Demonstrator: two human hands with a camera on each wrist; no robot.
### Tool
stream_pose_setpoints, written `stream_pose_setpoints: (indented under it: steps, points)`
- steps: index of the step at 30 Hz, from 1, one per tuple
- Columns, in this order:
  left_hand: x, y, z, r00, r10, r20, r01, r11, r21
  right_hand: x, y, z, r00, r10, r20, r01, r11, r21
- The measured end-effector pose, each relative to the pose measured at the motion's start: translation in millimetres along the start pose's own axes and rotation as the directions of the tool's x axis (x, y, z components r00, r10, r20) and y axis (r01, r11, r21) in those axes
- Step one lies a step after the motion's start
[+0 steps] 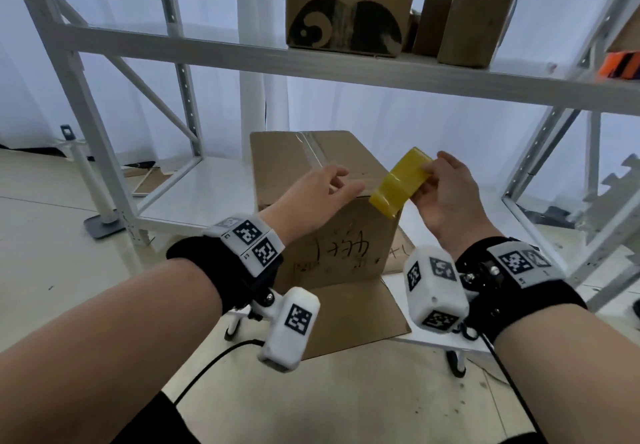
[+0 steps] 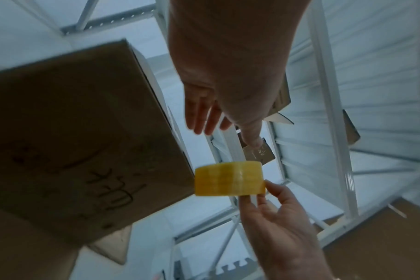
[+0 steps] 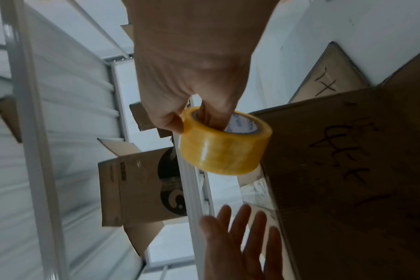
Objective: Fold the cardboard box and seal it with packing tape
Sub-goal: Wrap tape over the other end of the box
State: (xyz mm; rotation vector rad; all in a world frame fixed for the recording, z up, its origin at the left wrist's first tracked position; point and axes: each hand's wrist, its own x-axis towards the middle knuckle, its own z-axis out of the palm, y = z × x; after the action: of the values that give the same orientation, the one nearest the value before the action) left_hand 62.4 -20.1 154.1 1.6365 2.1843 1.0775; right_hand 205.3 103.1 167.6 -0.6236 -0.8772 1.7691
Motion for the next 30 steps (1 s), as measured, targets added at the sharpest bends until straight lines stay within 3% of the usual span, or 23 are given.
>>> stream_pose_setpoints:
  steps: [2,6,12,15,19,21,23,25,26,28,30]
  points:
    - [2.2,1.7,10.4,0.993,-0.101,0.066,0.109,0.984,-0.144,-5.8,7.2,-2.0,0.998,-0.010,0.054,0.008,0.999,0.035]
    - [2.1,-4.3,25.7,0.948,-0.246,0.200,0.315,0.813,-0.490,-10.7,16.7,-1.4,0.995,-0.032,0.098,0.029,0.999,0.025]
    - [4.2,-8.9,27.9,0.951,-0.219,0.219,0.308,0.755,-0.579,-10.9,21.7,2.9,0.984,-0.106,0.139,0.115,0.992,-0.052]
    - [3.5,-7.6,29.8,0.956,-0.236,0.173,0.292,0.718,-0.632,-11.5,25.6,4.8,0.983,-0.120,0.136,0.127,0.991,-0.045]
    - [2.8,-3.2,29.6,0.958,-0.267,0.107,0.274,0.732,-0.623,-15.7,26.7,7.0,0.986,-0.116,0.116,0.121,0.992,-0.035]
    - [3.0,-1.7,28.3,0.955,-0.284,0.086,0.275,0.737,-0.617,-15.6,28.9,3.5,0.994,-0.095,0.060,0.102,0.985,-0.136]
    - [3.0,-0.9,27.2,0.953,-0.292,0.081,0.282,0.758,-0.588,-12.1,32.7,-4.3,0.989,-0.150,0.007,0.137,0.881,-0.453]
    - [1.8,-3.6,28.7,0.956,-0.280,0.082,0.288,0.862,-0.418,-7.0,37.5,-17.4,0.963,-0.256,0.082,0.228,0.616,-0.754]
    - [0.8,-6.0,30.4,0.960,-0.264,0.095,0.281,0.917,-0.285,-4.3,41.5,-24.9,0.956,-0.248,0.158,0.264,0.486,-0.833]
    - [-3.4,-10.1,35.6,0.957,-0.242,0.162,0.247,0.969,-0.008,-3.1,51.2,-37.0,0.945,-0.142,0.295,0.325,0.312,-0.893]
    - [-6.7,-14.8,40.3,0.947,-0.233,0.222,0.197,0.965,0.172,-6.8,59.7,-44.3,0.929,0.064,0.364,0.328,0.307,-0.893]
